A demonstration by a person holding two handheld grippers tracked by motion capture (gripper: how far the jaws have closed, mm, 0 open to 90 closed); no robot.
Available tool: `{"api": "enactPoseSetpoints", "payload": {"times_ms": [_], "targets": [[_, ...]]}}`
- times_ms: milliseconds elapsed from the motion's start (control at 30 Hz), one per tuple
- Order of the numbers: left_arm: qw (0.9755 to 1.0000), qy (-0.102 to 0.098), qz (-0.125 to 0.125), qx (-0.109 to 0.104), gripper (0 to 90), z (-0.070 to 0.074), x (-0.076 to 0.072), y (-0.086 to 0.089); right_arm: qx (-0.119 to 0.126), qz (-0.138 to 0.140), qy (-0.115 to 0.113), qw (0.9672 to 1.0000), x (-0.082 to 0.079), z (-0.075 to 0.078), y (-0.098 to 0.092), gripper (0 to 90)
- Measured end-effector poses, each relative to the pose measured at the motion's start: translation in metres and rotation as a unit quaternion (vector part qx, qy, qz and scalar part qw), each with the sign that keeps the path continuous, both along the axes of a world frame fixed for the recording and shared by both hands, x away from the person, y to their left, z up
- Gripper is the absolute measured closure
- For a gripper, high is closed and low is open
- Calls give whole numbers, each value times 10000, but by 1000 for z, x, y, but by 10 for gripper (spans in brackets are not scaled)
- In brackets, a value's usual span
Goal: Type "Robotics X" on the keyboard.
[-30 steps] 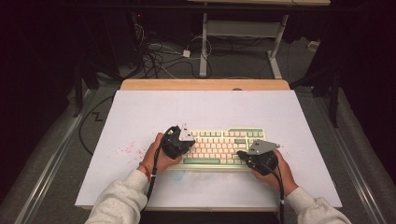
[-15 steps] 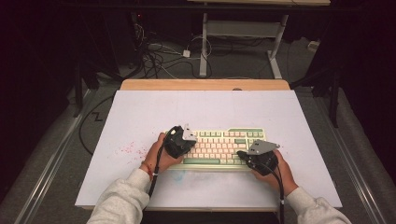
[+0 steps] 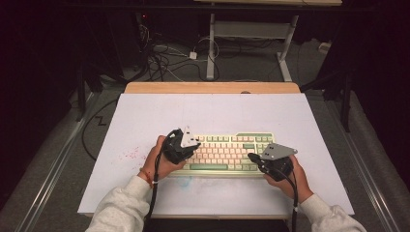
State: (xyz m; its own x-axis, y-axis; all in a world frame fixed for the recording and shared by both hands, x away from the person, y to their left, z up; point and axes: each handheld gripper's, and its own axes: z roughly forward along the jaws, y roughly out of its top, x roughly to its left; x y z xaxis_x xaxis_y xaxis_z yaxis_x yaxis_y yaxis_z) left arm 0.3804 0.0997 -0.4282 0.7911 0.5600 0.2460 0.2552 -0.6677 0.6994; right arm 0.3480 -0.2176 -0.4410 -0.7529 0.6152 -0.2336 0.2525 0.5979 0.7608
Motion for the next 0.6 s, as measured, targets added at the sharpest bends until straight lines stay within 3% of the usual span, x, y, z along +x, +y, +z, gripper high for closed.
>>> {"api": "enactPoseSetpoints", "payload": {"times_ms": [167, 200, 267, 300, 367, 600], "targets": [[9997, -243, -31, -7, 668, 2, -9, 11, 29, 2, -22, 10000, -1, 3, -3, 900], [9996, -284, -26, -3, 608, 1, -10, 13, 49, -15, -19, 10000, -2, 4, -4, 900], [9995, -298, 17, -29, 594, 0, -12, 17, 47, -12, -19, 10000, -2, 4, -4, 900], [9994, -330, 58, -14, 522, -1, -13, 19, 60, -25, -24, 10000, -3, 5, -5, 900], [9992, -387, 133, -43, 511, -2, -16, 22, 70, -33, -21, 10000, -3, 5, -6, 900], [9983, -499, 243, -166, 287, -9, -25, 37, 105, -30, -40, 9999, -4, 8, -8, 900]]}}
